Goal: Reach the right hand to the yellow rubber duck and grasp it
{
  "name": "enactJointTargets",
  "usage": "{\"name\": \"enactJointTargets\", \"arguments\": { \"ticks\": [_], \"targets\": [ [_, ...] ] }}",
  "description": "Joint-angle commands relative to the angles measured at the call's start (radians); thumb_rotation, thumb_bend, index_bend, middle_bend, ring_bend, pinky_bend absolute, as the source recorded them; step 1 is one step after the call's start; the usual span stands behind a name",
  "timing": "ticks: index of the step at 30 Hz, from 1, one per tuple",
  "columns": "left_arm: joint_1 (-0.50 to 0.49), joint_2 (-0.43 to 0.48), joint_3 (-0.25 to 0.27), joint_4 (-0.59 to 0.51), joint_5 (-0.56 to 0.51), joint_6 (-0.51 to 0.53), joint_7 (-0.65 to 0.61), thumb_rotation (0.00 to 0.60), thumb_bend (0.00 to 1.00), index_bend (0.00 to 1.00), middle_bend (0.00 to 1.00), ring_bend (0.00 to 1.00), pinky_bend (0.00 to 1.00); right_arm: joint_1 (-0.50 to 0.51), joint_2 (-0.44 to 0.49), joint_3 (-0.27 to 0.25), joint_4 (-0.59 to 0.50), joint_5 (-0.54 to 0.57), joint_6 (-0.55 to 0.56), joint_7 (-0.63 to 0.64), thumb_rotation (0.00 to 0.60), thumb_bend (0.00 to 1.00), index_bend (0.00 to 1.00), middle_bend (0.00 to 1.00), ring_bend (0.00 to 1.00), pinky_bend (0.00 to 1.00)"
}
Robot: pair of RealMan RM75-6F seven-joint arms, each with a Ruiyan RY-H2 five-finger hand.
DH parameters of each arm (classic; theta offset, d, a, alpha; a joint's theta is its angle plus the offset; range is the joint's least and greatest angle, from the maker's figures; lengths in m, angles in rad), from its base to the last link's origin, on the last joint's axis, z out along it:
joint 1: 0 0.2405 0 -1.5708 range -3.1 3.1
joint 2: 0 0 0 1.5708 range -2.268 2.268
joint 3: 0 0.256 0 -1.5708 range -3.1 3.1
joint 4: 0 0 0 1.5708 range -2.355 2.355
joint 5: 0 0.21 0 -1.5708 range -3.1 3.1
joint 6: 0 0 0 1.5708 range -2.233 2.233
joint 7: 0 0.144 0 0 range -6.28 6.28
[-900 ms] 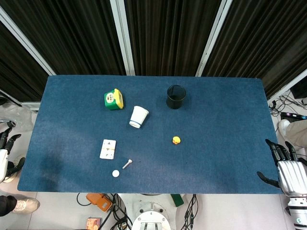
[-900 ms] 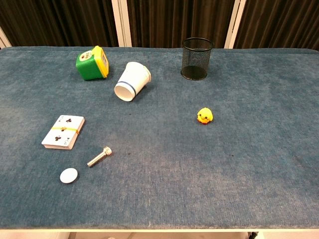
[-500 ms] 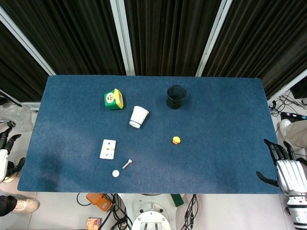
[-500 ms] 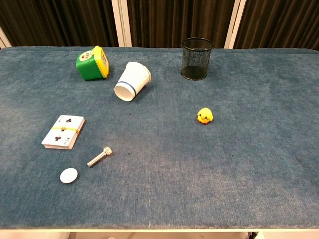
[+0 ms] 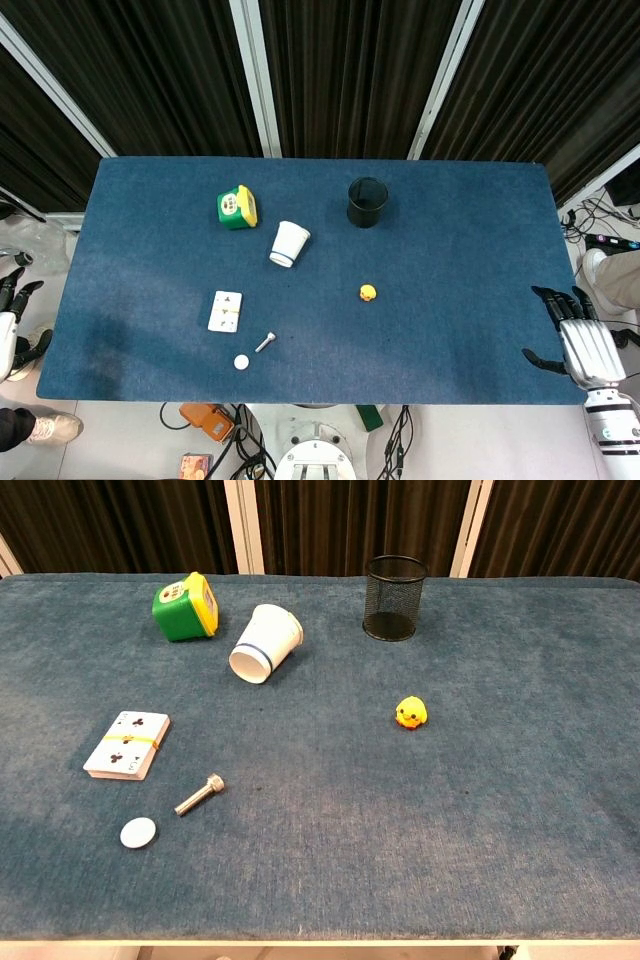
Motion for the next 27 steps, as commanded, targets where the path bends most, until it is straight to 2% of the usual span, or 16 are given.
{"name": "enactJointTargets", "arguments": {
  "ticks": [1, 8, 16, 27],
  "targets": [
    [-0.001, 0.002, -0.003, -0.003, -0.014, -0.008, -0.003, 0.600, 0.30, 0.17, 0.01, 0.06, 0.19, 0.053, -0.039, 0.016, 0.040, -0.004, -0.064, 0.024, 0.600, 0.27, 0.24, 0.21, 0.23, 0.16],
    [-0.002, 0.005, -0.006, -0.003, -0.020, -0.009, -0.003, 0.600, 0.30, 0.17, 0.01, 0.06, 0.19, 0.158, -0.116, 0.047, 0.120, -0.001, -0.189, 0.049, 0.600, 0.27, 0.31, 0.21, 0.24, 0.18],
    [-0.002, 0.006, -0.004, -0.002, -0.017, -0.009, 0.000, 0.600, 0.30, 0.17, 0.01, 0.06, 0.19, 0.273, -0.248, 0.079, 0.235, 0.034, -0.324, 0.051, 0.600, 0.27, 0.35, 0.21, 0.24, 0.19],
    [-0.003, 0.006, -0.003, -0.002, -0.020, -0.014, 0.003, 0.600, 0.30, 0.17, 0.01, 0.06, 0.19, 0.382, -0.427, 0.116, 0.412, 0.063, -0.401, 0.110, 0.600, 0.28, 0.43, 0.21, 0.25, 0.20]
  ]
}}
